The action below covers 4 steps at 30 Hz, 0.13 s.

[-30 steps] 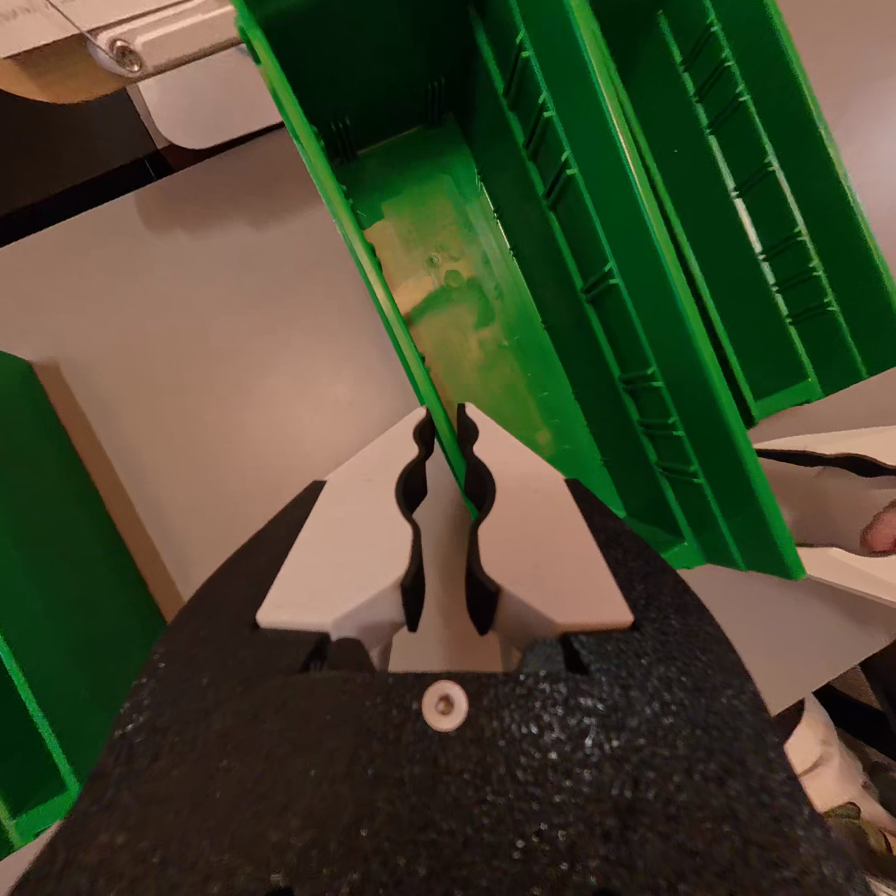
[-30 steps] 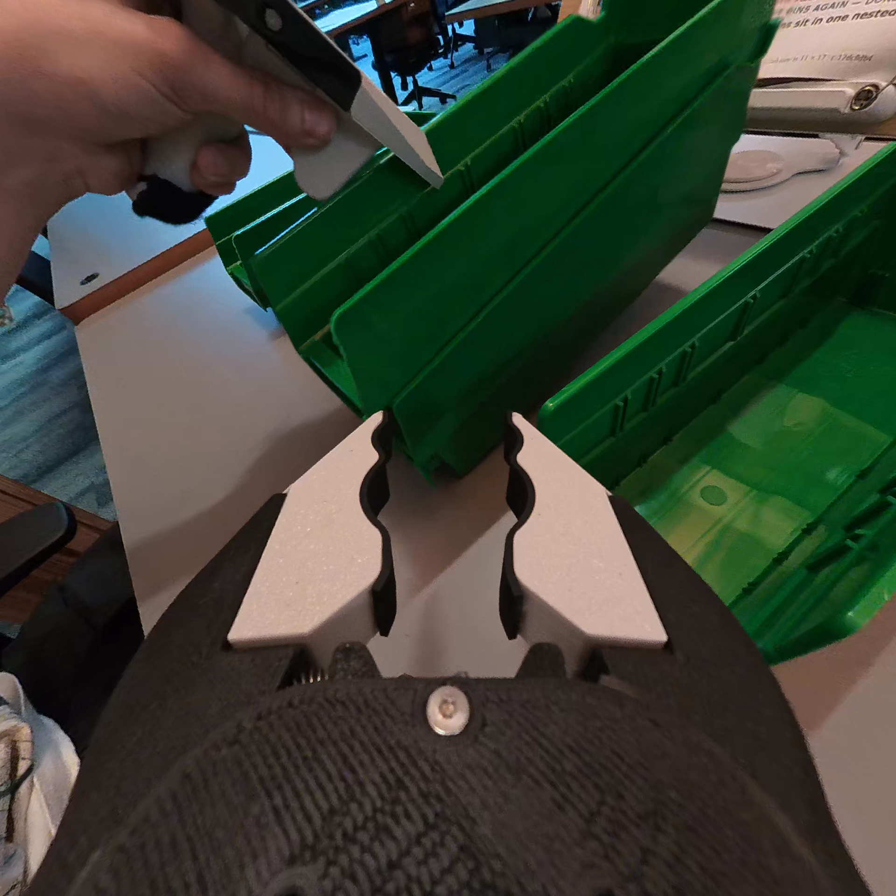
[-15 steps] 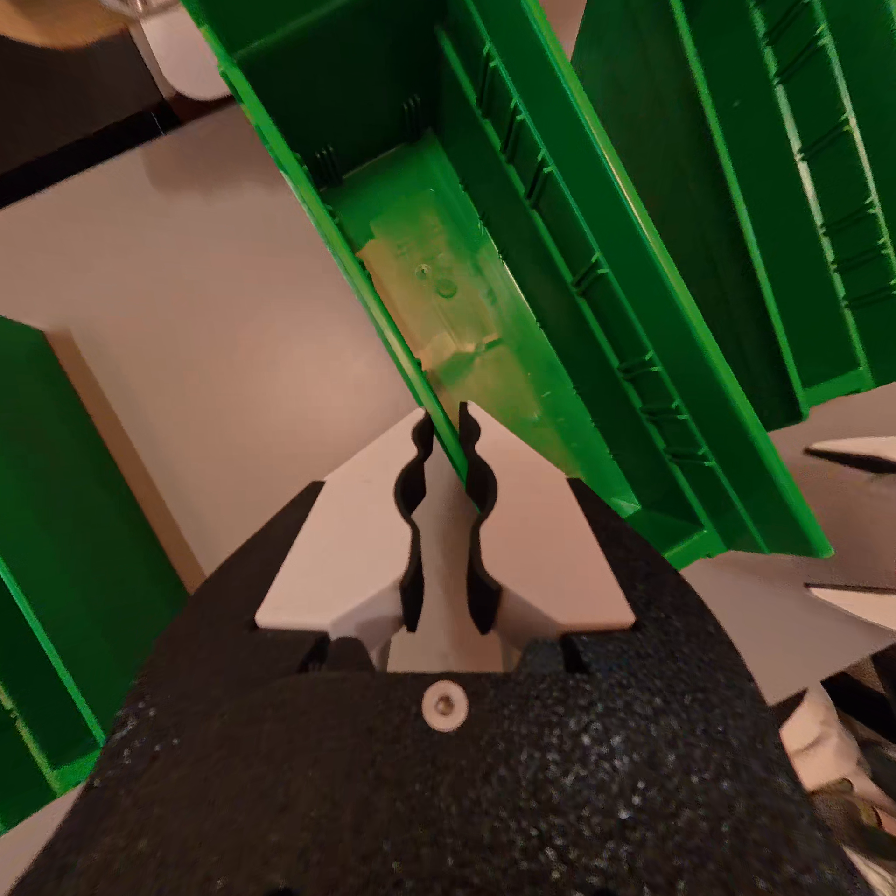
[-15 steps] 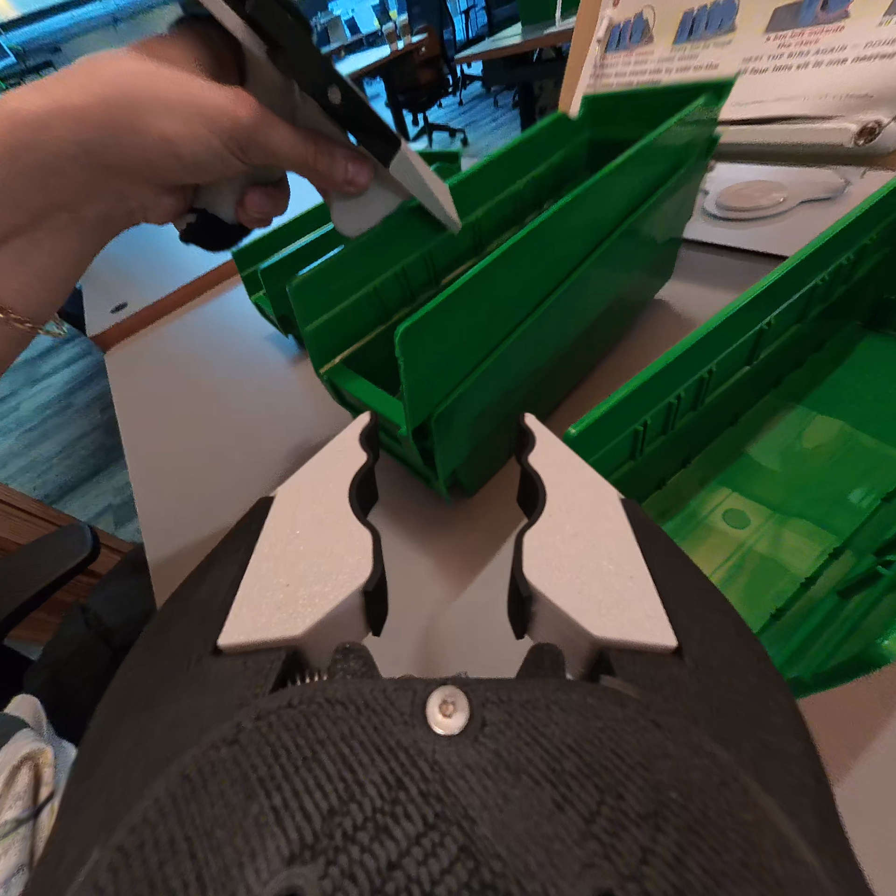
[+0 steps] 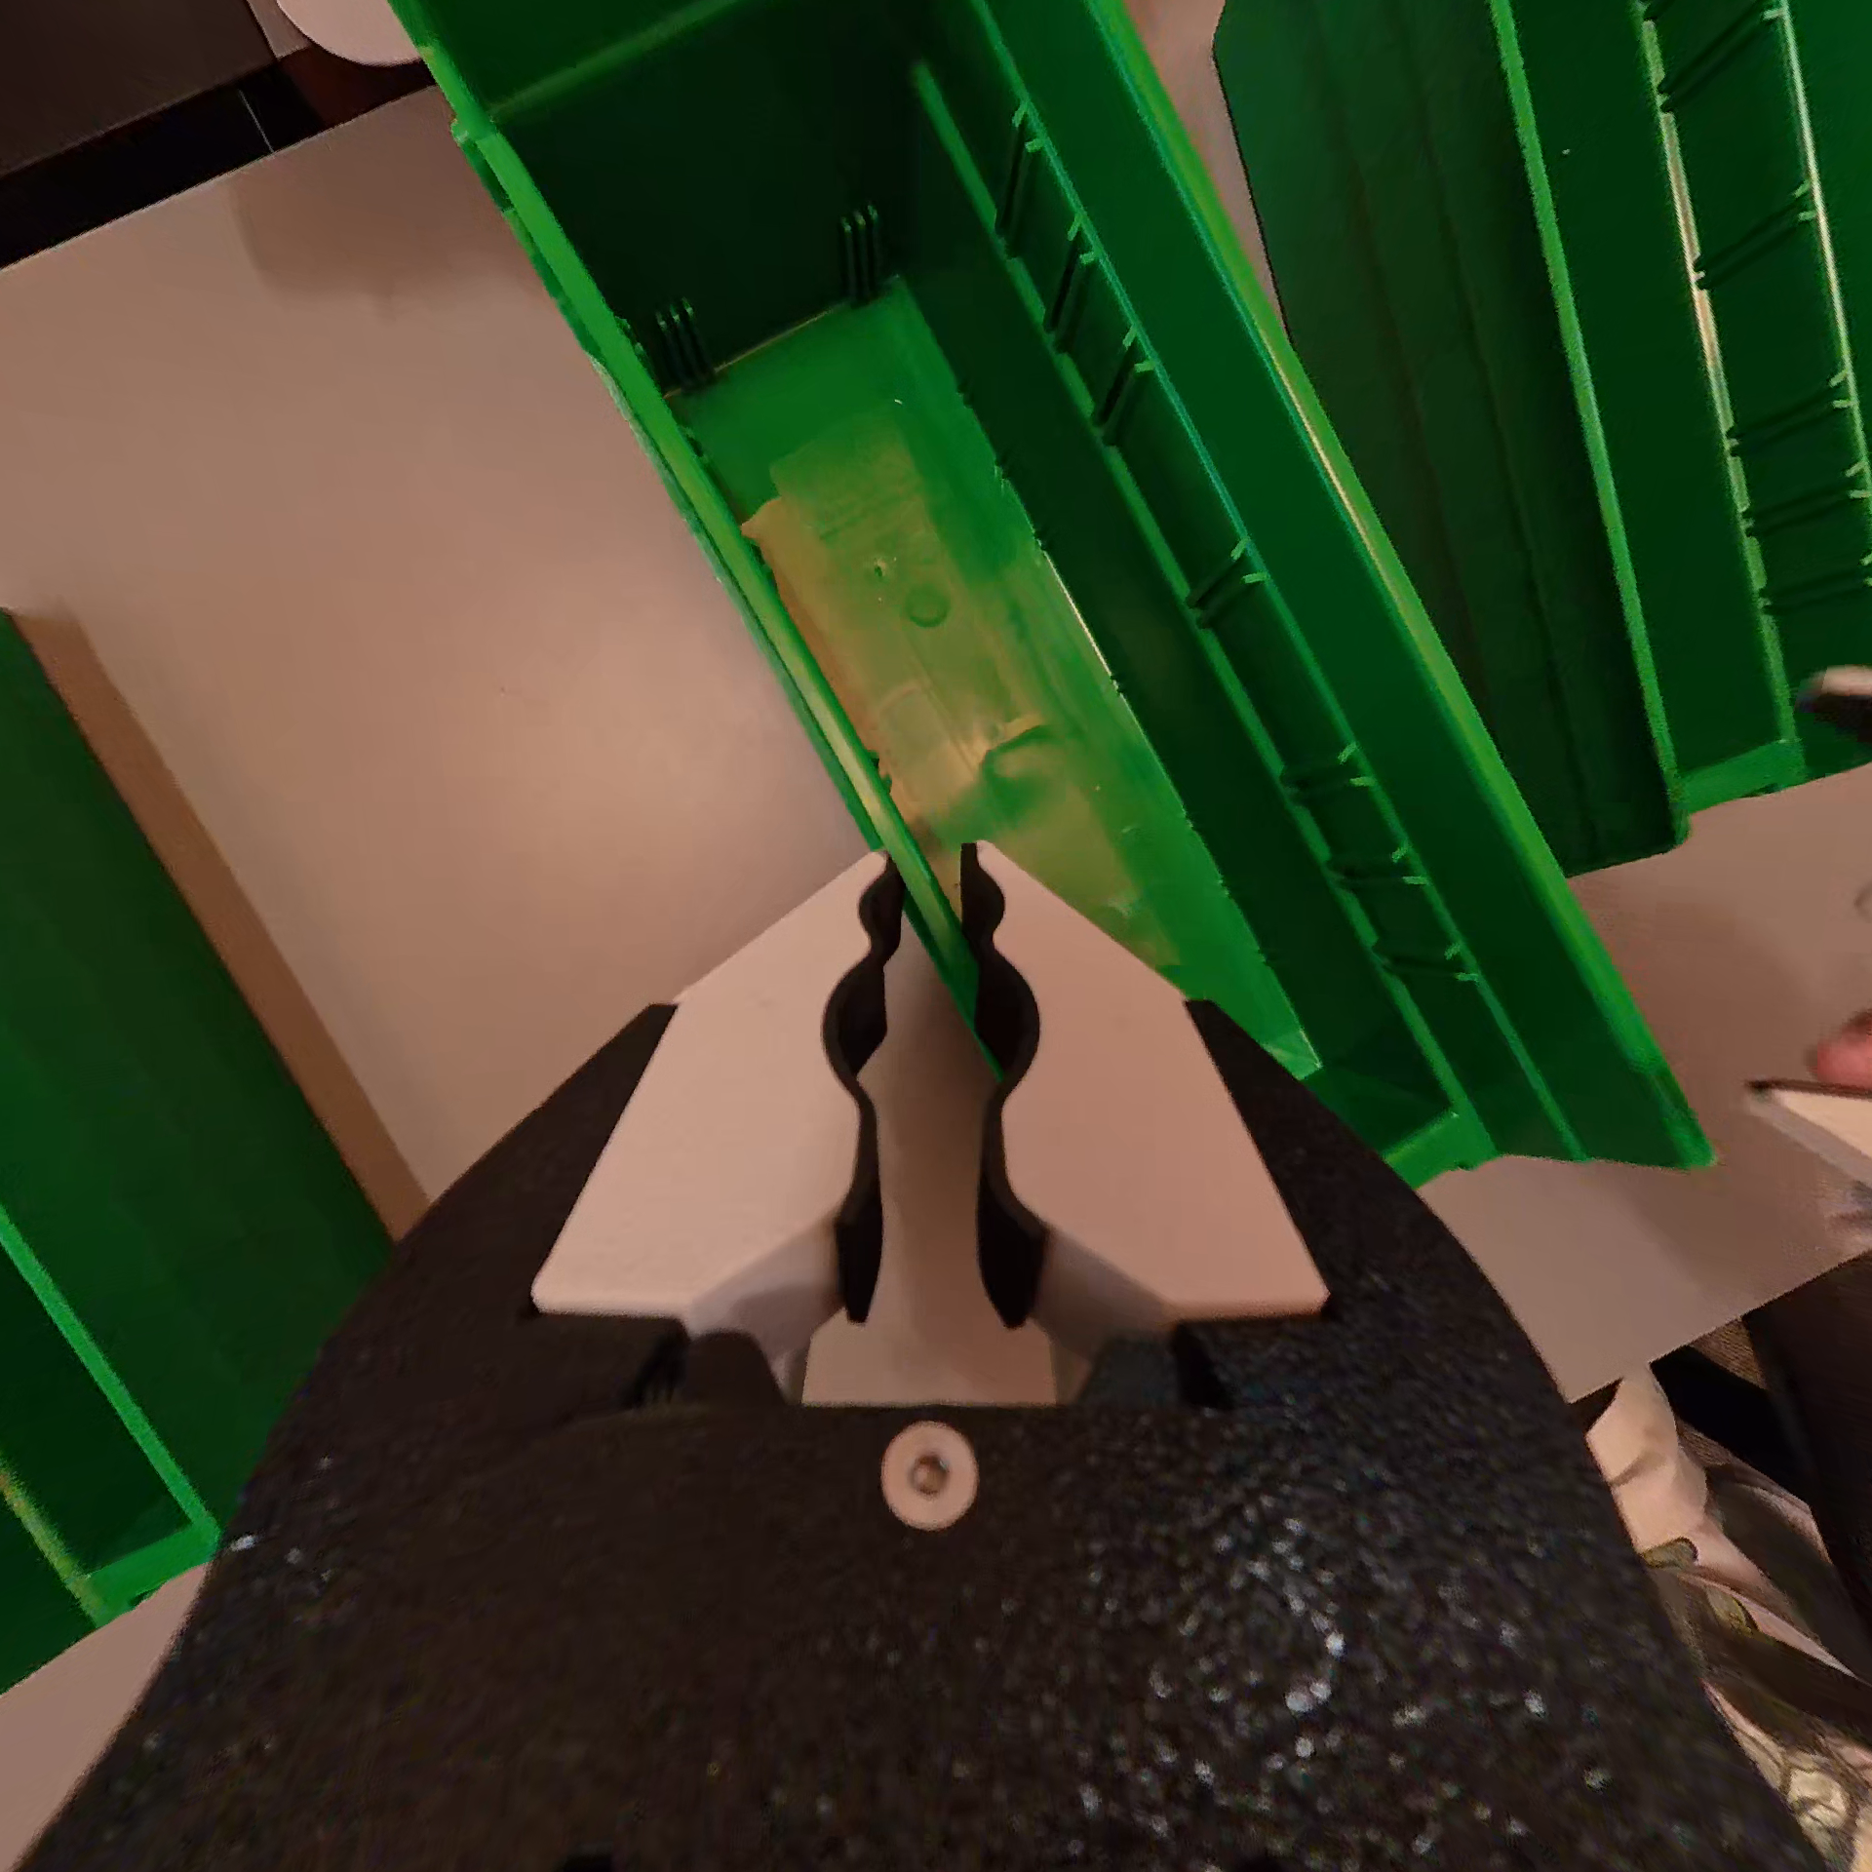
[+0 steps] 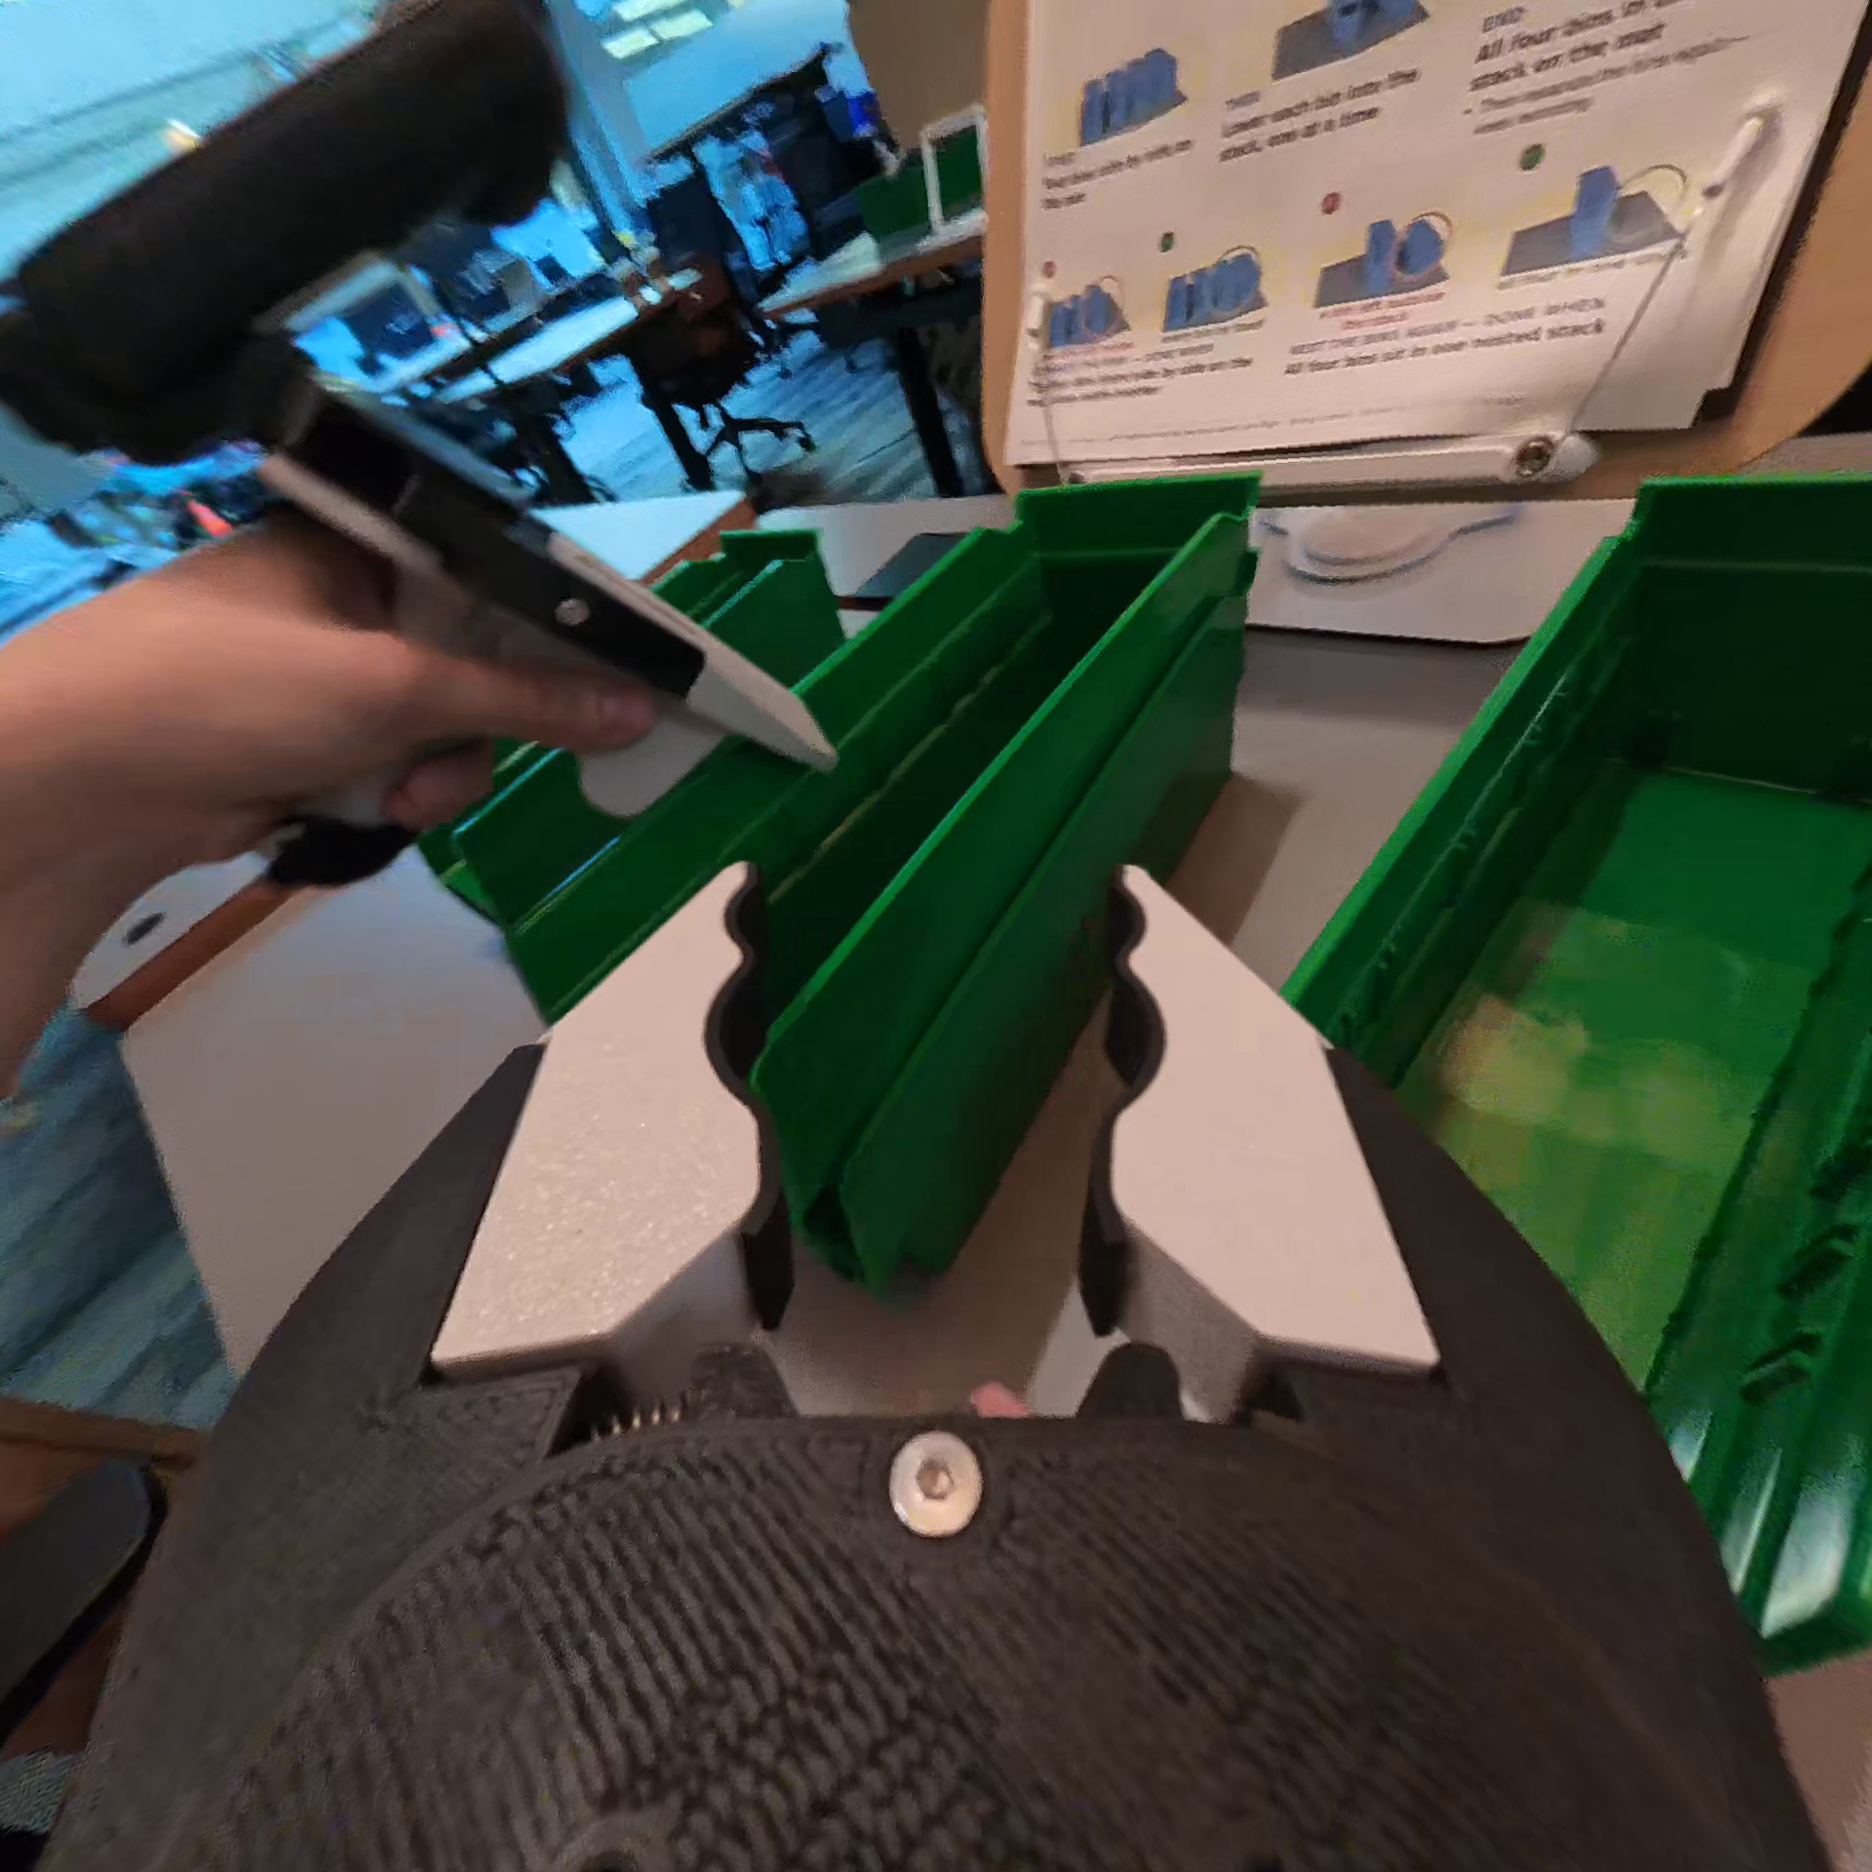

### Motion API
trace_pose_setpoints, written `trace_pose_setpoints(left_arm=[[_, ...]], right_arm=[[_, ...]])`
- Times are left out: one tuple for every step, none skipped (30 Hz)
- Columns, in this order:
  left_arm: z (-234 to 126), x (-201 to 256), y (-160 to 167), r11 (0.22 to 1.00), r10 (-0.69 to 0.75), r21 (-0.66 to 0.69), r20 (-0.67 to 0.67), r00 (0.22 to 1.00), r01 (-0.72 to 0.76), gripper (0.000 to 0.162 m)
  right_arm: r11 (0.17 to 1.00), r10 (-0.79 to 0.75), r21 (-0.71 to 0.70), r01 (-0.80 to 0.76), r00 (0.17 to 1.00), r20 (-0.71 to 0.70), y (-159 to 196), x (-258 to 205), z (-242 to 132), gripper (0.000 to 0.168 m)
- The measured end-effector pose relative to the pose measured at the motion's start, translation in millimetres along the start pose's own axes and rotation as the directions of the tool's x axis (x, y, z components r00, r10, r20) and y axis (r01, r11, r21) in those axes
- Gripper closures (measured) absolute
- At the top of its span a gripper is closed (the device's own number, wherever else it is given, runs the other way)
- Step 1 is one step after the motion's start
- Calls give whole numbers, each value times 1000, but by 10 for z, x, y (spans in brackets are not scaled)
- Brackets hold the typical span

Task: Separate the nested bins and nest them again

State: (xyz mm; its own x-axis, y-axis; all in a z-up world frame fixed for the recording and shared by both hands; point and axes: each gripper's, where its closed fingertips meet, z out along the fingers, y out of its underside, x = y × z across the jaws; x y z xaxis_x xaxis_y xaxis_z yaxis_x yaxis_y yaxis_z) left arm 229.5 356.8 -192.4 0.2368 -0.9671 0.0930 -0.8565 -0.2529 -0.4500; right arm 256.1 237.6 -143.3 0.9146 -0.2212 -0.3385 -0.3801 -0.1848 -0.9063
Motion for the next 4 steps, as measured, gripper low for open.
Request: trace_pose_setpoints(left_arm=[[-2, 8, -7, 1000, 1, 1, 2, 1000, -1, 153], [-2, 14, -13, 1000, 4, 1, 5, 1000, -4, 153], [-2, 21, -19, 1000, 8, 1, 8, 1000, -8, 153], [-2, 29, -28, 1000, 12, 2, 9, 1000, -12, 153]], right_arm=[[999, -2, -33, 1, 1000, -29, -21, 34, 90, 92], [998, -19, -66, 15, 998, -53, -45, 54, 178, 89], [994, -52, -94, 46, 996, -68, -74, 63, 267, 92], [989, -86, -131, 75, 993, -85, -88, 87, 355, 99]])
